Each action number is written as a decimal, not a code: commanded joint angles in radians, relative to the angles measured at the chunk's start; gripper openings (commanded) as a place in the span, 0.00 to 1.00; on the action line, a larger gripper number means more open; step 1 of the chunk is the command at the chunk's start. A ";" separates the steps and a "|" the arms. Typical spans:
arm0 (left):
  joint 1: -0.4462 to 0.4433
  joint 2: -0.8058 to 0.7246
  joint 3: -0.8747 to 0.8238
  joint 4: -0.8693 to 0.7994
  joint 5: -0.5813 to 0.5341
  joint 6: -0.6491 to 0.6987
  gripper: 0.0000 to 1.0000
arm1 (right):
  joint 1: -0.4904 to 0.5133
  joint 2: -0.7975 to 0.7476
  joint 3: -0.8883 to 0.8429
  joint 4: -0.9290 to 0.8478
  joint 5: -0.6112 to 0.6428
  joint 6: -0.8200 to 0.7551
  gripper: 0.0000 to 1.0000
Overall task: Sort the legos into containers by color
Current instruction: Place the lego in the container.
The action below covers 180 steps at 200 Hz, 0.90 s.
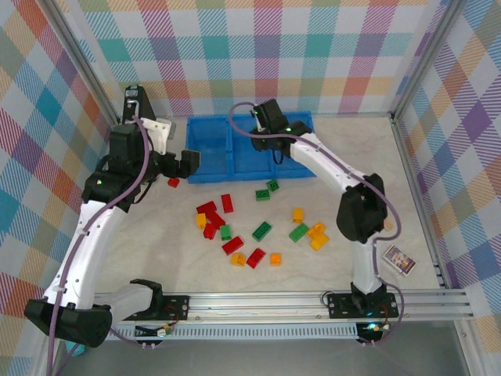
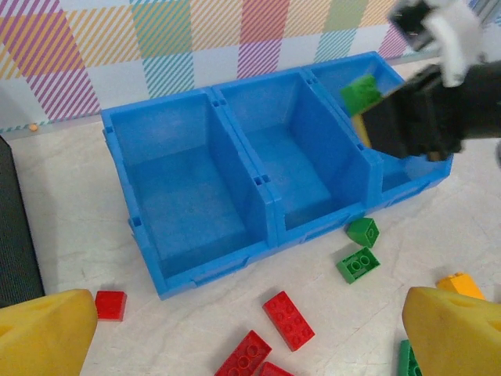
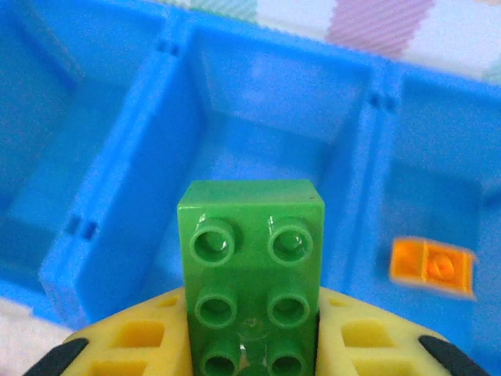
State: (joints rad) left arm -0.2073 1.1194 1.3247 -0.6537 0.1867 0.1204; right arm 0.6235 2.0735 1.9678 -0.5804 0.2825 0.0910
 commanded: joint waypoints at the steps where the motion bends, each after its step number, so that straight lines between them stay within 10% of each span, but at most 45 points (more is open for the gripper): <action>1: 0.005 0.005 0.026 -0.014 0.031 -0.011 1.00 | 0.022 0.138 0.092 -0.018 0.038 -0.149 0.32; 107: 0.008 0.027 0.070 -0.041 0.060 -0.016 1.00 | 0.029 0.341 0.241 -0.030 0.066 -0.264 0.43; 180: 0.008 0.044 0.085 -0.052 0.066 -0.018 1.00 | 0.037 0.167 0.186 -0.094 0.054 -0.235 0.57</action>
State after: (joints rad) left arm -0.2062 1.1606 1.3731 -0.6827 0.2276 0.1169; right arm 0.6502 2.3836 2.1723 -0.6231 0.3405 -0.1658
